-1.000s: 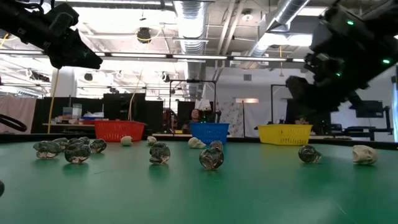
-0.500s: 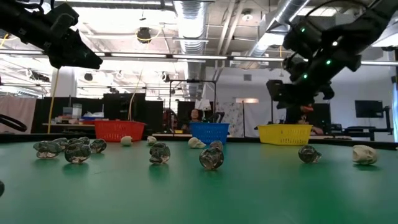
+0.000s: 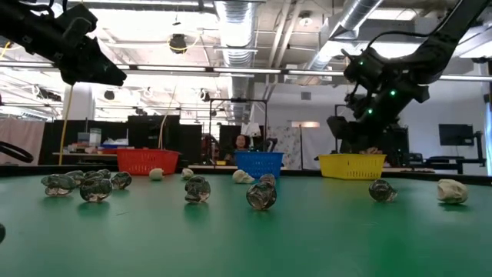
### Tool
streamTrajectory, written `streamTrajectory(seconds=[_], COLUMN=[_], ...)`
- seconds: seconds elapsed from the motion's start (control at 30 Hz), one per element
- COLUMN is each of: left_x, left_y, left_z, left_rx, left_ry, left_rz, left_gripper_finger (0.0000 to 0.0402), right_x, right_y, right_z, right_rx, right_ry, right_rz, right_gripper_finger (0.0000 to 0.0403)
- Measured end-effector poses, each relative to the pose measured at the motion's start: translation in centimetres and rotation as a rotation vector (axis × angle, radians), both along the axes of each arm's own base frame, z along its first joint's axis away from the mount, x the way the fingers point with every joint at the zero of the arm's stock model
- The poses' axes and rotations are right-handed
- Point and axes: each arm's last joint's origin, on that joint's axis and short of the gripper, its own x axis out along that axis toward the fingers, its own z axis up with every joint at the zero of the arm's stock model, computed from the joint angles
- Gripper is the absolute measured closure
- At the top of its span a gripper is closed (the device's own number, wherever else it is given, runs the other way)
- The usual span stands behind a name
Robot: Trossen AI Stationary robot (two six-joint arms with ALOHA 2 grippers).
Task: Sort Halloween decoration
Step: Put the white skull toy into the yellow bin
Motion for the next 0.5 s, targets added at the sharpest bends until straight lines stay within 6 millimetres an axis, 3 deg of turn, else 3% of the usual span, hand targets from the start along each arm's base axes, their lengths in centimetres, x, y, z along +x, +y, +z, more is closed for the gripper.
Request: streamTrajectory(seconds=[0.27,0.4,0.5], left_x=[0.0,0.0,0.0], left_y=[0.0,0.0,0.0], left_z=[0.0,0.0,0.0], left_rx=[0.0,0.0,0.0], left_ry=[0.001,0.001,0.004], left_rz=[0.001,0.001,0.001], left_gripper_finger=[0.0233,0.0233,0.0233], right_x=[0.1,0.2,0.3], right_y=[0.2,1.5,3.6], right_z=[2.1,3.7,4.4], right_rx=[-0.07,-0.029,0.039], right_ry=[-0.093,-0.196,-0.22], right_rz=[0.06,0.239,0.444], right_gripper_finger=[0.0172,0.017,0.0176])
